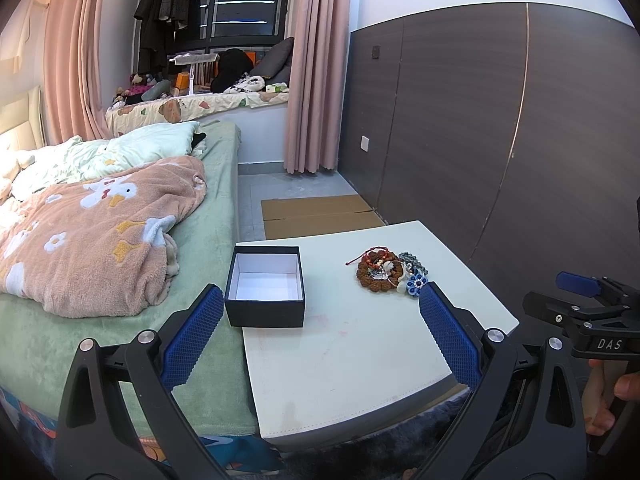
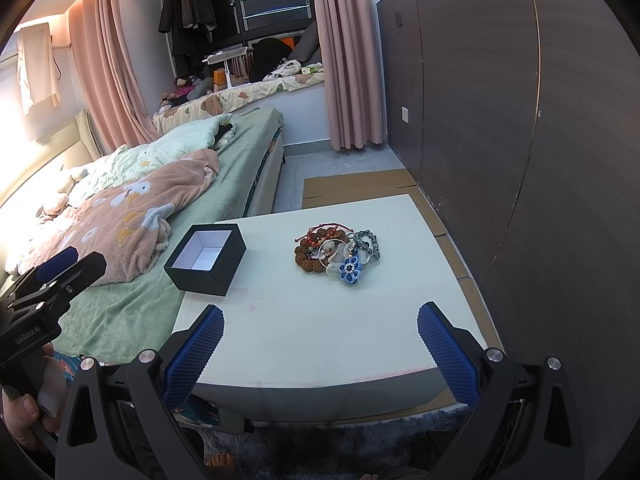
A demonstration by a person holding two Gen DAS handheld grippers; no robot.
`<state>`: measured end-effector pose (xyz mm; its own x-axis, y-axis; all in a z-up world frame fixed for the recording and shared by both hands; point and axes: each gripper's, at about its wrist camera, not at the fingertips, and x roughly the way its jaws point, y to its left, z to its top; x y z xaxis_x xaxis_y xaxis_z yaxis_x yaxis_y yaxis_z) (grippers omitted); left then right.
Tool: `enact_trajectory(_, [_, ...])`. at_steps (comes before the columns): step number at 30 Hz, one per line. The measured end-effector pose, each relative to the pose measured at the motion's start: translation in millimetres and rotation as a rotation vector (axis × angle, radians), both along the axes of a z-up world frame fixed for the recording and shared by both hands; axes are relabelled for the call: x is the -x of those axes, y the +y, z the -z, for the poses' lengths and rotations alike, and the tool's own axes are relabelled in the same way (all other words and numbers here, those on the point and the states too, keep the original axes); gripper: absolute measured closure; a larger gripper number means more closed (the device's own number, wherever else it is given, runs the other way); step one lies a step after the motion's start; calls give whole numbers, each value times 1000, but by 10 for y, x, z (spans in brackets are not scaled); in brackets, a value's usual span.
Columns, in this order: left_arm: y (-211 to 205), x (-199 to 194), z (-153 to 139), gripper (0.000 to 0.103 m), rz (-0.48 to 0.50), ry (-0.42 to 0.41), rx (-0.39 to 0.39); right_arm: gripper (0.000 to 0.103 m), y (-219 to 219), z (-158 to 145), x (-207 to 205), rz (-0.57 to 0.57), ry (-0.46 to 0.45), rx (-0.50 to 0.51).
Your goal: Organize jewelry
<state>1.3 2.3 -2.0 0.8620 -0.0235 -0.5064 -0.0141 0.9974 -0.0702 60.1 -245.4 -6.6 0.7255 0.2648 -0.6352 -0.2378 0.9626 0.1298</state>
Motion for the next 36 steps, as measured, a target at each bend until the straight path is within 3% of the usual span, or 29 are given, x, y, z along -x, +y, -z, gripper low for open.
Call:
enact_trajectory(29, [11,0,-2,5,-1,3,2,8,-24,0,-3,0,4,-2])
enact_trajectory(36, [22,-17,-12,5,49,17,36,8,-44,-4,-70,-4,14,-27])
